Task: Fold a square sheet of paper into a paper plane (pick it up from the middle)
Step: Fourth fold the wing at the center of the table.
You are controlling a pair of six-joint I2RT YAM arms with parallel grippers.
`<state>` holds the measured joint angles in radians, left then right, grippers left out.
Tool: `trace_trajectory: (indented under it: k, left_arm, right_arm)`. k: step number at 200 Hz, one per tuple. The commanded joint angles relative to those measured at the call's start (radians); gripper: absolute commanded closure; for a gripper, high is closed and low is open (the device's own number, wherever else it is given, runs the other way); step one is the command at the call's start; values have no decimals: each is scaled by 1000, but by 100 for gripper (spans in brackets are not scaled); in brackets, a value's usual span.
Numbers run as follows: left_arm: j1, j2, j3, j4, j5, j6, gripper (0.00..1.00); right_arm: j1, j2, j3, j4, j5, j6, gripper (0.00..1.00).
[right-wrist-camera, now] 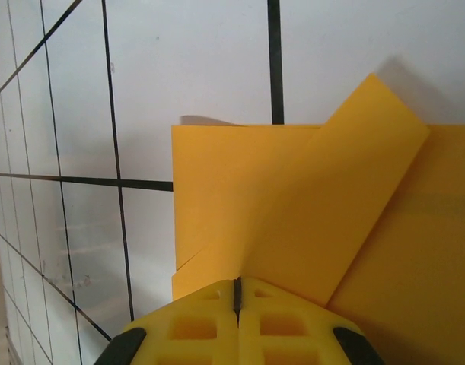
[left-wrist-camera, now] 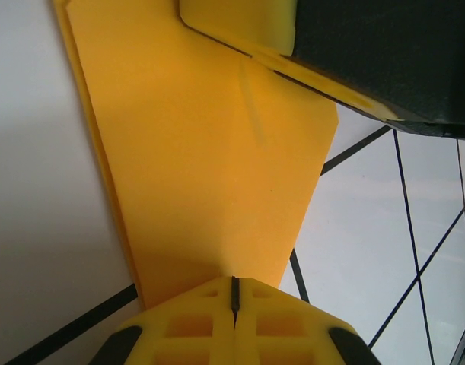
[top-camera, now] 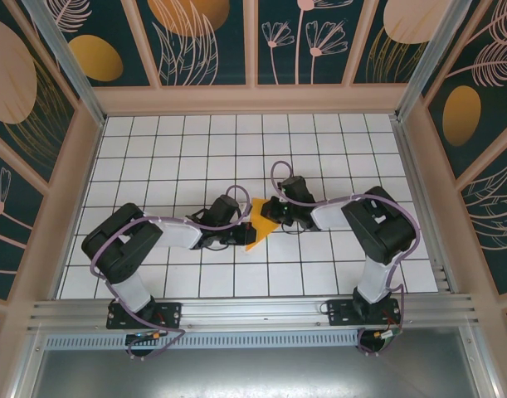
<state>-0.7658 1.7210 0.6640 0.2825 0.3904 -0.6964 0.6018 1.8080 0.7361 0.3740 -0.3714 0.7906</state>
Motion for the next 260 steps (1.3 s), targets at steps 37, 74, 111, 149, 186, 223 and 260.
trace_trajectory:
  k: [37,74,111,149,186,223,260]
  left_arm:
    - [-3,-54,29,-214,-6,36,100]
    - [14,-112,99,-260,11,45,97]
    - [33,-112,139,-189,92,12,95]
    - [36,-57,155,-161,90,-6,95]
    - [38,-19,148,-137,99,-6,95]
    - [44,58,155,-125,85,3,94]
    - [46,88,112,-130,54,2,95]
  right_arm:
    - [19,52,-65,27,23,46,100]
    - [21,47,-85,43,39,74,100]
    - [22,48,-89,55,41,87,100]
    - [23,46,-96,60,48,102,100]
    - [22,44,-93,43,56,96,100]
    - [23,42,-90,42,58,96,100]
    - [22,43,-77,12,72,84,100]
